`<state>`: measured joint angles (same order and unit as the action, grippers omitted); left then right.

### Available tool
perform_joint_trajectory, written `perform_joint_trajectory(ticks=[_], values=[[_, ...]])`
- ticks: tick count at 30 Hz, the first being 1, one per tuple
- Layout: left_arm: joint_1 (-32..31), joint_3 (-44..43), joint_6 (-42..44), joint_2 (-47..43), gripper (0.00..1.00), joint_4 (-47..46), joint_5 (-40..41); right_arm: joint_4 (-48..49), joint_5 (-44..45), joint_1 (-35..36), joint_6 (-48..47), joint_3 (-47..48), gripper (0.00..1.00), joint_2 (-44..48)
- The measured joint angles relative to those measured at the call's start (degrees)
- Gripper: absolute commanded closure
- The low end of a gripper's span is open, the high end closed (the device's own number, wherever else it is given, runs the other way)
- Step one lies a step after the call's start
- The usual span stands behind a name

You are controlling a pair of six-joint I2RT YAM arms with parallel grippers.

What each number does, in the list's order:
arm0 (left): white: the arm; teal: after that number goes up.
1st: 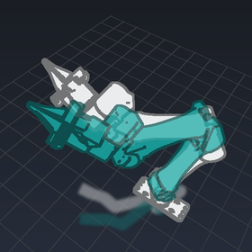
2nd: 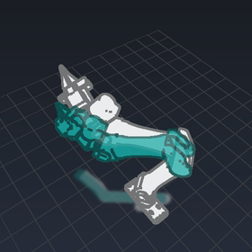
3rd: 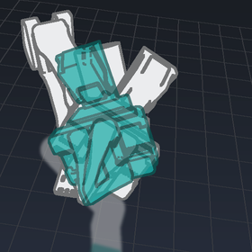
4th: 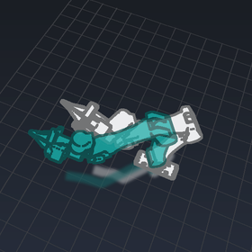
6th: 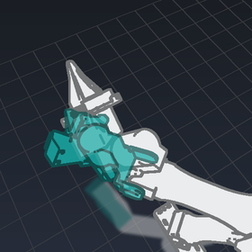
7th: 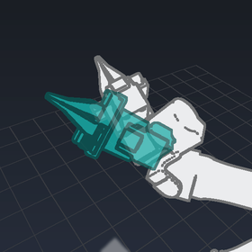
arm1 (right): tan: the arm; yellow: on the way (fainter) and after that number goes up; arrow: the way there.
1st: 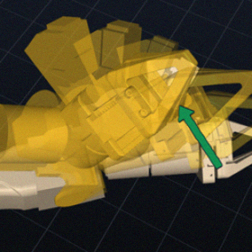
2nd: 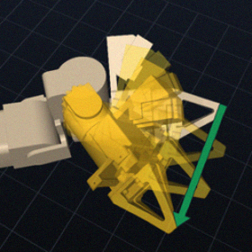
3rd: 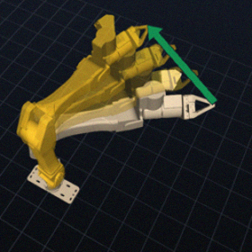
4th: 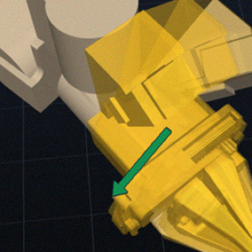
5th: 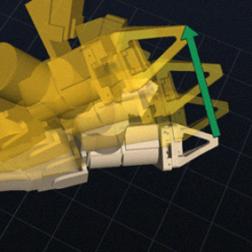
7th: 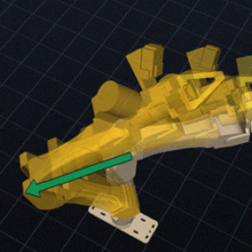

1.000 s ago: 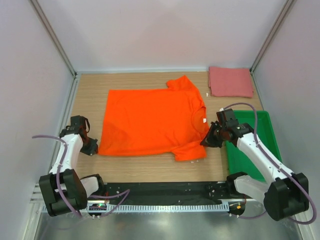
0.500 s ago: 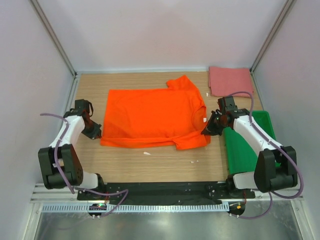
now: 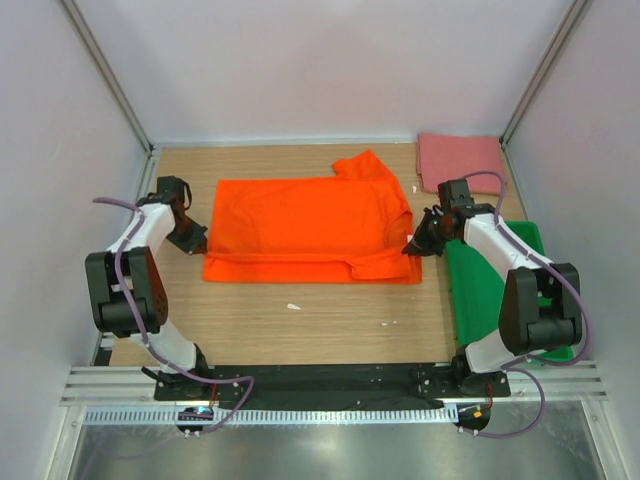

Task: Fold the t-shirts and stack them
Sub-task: Fold the tshirt

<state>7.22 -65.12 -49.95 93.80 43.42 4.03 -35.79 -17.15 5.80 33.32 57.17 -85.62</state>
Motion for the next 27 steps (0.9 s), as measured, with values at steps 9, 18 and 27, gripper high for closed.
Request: perform_joint_trajectory(ticks=[9, 18, 27], values=[[0.0, -2.75, 1.01, 5.75, 1.0, -0.35, -0.13, 2.08, -0.52, -0.31, 0.52, 1.2, 0.99, -4.46], [0.0, -5.25, 1.22, 8.31, 1.0, -0.37, -0.61, 3.1, -0.63, -0.59, 0.9, 2.45, 0.99, -6.99], [0.0, -7.5, 1.4, 10.4, 1.0, -0.35, -1.03, 4.13, -0.94, -1.11, 1.07, 3.17, 0.99, -9.68]])
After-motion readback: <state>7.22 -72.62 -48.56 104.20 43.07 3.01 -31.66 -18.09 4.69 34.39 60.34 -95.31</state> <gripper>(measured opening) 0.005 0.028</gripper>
